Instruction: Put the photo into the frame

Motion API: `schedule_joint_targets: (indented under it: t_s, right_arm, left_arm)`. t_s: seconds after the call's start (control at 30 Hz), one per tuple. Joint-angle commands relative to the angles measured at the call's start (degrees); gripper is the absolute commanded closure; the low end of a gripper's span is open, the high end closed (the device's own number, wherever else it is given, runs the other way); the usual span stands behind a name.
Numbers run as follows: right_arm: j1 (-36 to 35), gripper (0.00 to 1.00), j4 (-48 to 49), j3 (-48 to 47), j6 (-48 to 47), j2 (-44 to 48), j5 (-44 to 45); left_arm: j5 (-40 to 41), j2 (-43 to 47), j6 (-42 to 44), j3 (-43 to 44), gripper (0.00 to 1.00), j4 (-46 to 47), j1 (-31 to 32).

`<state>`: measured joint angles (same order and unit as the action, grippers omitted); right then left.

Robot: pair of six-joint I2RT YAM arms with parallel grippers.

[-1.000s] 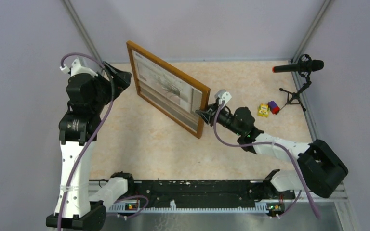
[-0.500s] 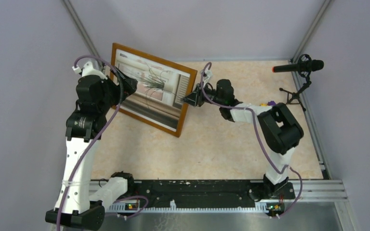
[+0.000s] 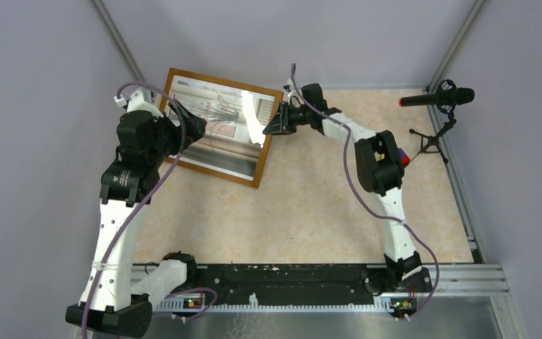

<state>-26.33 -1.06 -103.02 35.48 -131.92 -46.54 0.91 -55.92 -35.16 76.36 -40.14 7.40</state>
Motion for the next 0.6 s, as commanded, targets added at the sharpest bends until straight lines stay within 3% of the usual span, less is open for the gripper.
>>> schedule_joint_targets:
  t_s: [0.0,0.13,0.27,0.43,0.57]
  right_arm:
    - [0.6,1.0,-21.5,-15.7,-12.5,-8.0,-0.3]
    - [1.2,1.0,-31.3,-29.9,-16.5,-16.0,-0.7]
    - [1.3,1.0,-35.0,-38.7,-18.2,-22.0,-1.1]
    - [1.4,1.0,-28.9,-35.9,-18.1,-22.9,-0.8]
    - [1.1,1.0,-22.6,-32.2,-16.2,-21.4,6.5]
  left_arm:
    - [-0.5,-0.7,1.2,0.4,0.01,3.3,0.5]
    - [0.5,-0.9,2.0,0.5,0.01,2.9,0.6]
    - [0.9,-1.6,2.2,1.0,0.01,2.8,0.8]
    - [0.6,-2.5,2.1,1.1,0.01,3.0,0.9]
    - [0.2,-3.0,1.7,0.8,0.01,3.0,0.9]
